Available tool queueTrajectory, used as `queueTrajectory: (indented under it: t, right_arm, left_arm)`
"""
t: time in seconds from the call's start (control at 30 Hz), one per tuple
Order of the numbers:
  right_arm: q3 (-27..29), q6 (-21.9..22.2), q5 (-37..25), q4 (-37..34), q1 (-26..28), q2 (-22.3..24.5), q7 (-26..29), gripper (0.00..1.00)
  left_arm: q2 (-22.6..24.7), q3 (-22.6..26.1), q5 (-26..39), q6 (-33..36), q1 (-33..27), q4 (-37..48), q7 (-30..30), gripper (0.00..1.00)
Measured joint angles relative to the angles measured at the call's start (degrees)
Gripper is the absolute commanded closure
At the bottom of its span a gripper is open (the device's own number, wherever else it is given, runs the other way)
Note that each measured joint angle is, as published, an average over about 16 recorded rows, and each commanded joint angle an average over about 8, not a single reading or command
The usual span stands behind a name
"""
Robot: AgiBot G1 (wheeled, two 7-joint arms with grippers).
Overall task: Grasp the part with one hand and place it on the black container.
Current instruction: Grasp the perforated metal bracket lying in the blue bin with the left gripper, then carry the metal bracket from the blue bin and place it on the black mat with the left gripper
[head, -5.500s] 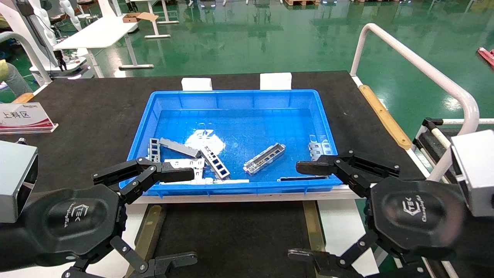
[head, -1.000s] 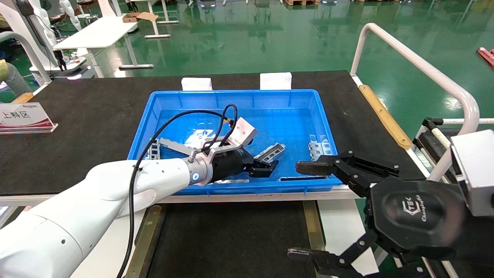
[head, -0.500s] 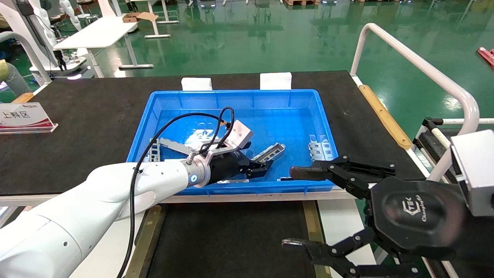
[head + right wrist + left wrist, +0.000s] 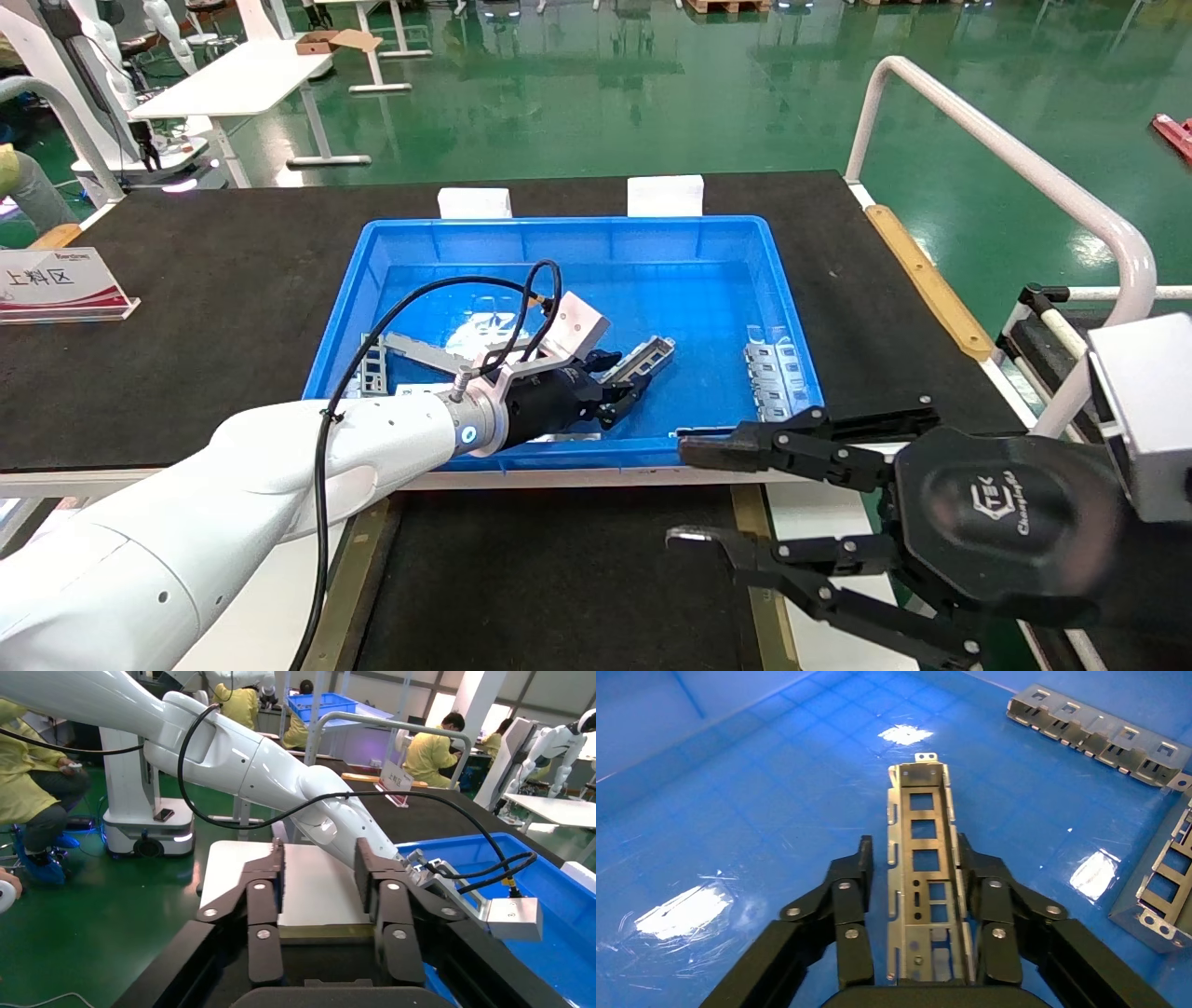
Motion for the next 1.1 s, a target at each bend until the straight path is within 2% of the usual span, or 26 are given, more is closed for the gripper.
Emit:
queueTrajectory:
  t: [0.37,0.67,1.1]
  right_arm:
    - [0.0,0.0,0.0,0.0,0.0,0.0,0.0,1.00]
    - [-0.1,0.0,0.0,0.0,0.0,0.0,0.0,1.00]
    - [-0.1,0.1,0.1,0.0,0.0,0.0,-0.1,1.00]
  left_arm:
    - [-0.1,1.2,-3.3,0.2,-0.2,0.3,1.9,1.00]
    - [-0.2,0.3,-7.0,1.5,-0.9,0.6,5.2,1.00]
    - [-0.8,-3.5,-13.5,10.1,-3.2,3.2,13.0,1.00]
